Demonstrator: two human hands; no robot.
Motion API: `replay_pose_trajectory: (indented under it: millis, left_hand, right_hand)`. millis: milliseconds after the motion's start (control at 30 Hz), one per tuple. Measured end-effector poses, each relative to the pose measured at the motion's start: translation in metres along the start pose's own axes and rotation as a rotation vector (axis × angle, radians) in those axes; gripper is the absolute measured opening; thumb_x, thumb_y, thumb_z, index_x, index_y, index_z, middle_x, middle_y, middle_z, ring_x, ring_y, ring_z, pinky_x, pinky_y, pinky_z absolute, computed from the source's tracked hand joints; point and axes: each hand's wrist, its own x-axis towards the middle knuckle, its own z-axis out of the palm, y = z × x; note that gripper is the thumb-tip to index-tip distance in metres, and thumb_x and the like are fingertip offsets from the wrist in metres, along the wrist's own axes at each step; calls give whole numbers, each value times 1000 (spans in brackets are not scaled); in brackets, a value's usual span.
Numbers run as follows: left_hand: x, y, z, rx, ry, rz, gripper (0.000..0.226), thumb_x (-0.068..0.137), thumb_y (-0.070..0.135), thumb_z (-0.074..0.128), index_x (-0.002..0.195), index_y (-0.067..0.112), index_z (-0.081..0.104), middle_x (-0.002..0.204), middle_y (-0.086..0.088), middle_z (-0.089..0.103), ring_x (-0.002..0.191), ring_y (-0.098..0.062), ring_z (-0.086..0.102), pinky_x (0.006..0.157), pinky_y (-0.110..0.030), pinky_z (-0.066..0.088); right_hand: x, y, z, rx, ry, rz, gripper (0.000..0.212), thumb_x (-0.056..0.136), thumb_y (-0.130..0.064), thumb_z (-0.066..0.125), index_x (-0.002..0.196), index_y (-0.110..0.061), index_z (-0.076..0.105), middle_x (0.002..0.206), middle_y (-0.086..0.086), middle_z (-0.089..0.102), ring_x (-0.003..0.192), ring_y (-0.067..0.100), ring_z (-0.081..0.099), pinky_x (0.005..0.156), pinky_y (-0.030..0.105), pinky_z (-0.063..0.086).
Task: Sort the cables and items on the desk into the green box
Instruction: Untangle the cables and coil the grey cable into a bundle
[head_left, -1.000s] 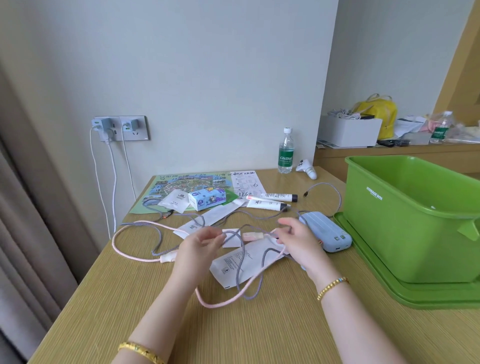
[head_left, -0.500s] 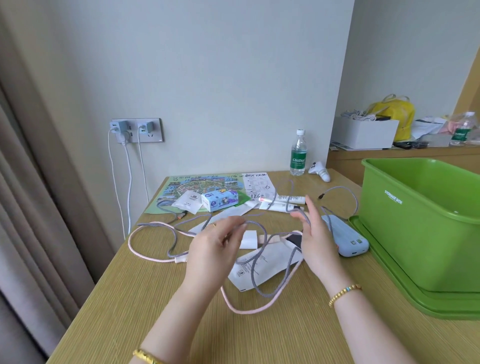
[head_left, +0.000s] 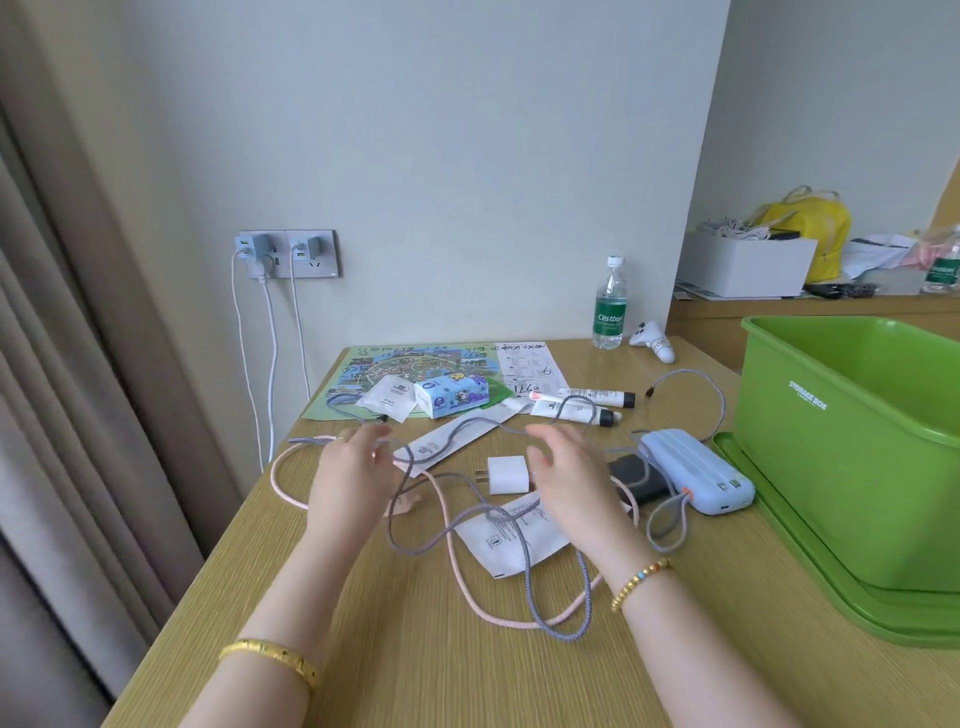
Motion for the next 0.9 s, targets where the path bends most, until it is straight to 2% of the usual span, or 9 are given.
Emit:
replay_pose_trajectory:
  millis: [67, 133, 300, 467, 567, 667, 767, 833, 900]
  left_hand:
    - [12, -18, -1, 136, -93, -7, 45, 84, -2, 45, 125, 12, 58, 130, -14, 54, 116, -34, 49, 96, -39, 40]
    - [24, -31, -3, 270, -189, -24, 54, 84, 1, 41, 134, 21, 49, 139, -11, 46, 126, -32, 41, 101, -39, 37]
    - [51, -46, -5, 579, -417, -154, 59, 90, 16, 34, 141, 43, 27, 148, -5, 31, 136, -27, 26, 103, -42, 38]
    - [66, -54, -4, 693, -274, -168, 40, 89, 7, 38, 119, 23, 59, 121, -7, 48, 119, -25, 41, 74, -35, 45]
    - [65, -59, -8, 606, -55, -73, 27, 90, 11, 47, 106, 20, 68, 112, -9, 47, 109, -29, 40, 62, -33, 38]
    - [61, -51, -16, 365, 178, 18, 19, 91, 17, 55, 100, 15, 71, 102, -16, 52, 98, -34, 46, 59, -34, 39]
    - [52, -30, -18, 204, 336, 134, 14, 88, 14, 62, 93, 11, 74, 114, -21, 55, 106, -42, 47, 81, -42, 42]
    - [44, -12, -18, 3, 339, 152, 13, 87, 11, 62, 92, 12, 74, 130, -20, 51, 118, -39, 45, 91, -33, 38]
    - [31, 6, -17, -196, 252, 151, 15, 88, 12, 60, 97, 13, 73, 123, -10, 59, 109, -27, 57, 84, -16, 36]
  right_hand:
    - [6, -26, 19, 60, -153, -64, 37, 97, -26, 39, 132, -17, 46, 136, 3, 46, 126, 21, 38, 107, 36, 29]
    - [10, -46, 41, 57, -262, -111, 43, 96, -36, 39, 137, -21, 41, 141, 2, 42, 131, 21, 33, 109, 37, 27]
    - [8, -49, 81, -258, -325, -230, 49, 95, -40, 41, 140, -23, 32, 137, 3, 43, 128, 26, 34, 105, 39, 28]
    - [4, -27, 87, -309, -312, -261, 41, 96, -26, 41, 137, -20, 38, 136, 2, 42, 128, 24, 34, 109, 38, 26]
    - [3, -25, 88, -294, -286, -282, 40, 97, -24, 40, 136, -19, 39, 135, 2, 43, 127, 23, 35, 109, 37, 27]
    - [4, -27, 87, -232, -246, -272, 34, 97, -21, 39, 131, -17, 43, 130, 2, 46, 121, 23, 41, 103, 36, 34]
    - [7, -31, 78, 7, -165, -167, 34, 98, -16, 35, 130, -16, 44, 129, 1, 48, 119, 20, 45, 99, 32, 39]
    - [9, -31, 68, 120, -96, -87, 35, 98, -15, 34, 131, -16, 43, 132, 0, 48, 122, 17, 44, 99, 28, 37]
    - [9, -33, 54, 254, -47, -19, 35, 99, -19, 34, 133, -18, 42, 134, -1, 48, 124, 14, 43, 101, 25, 34]
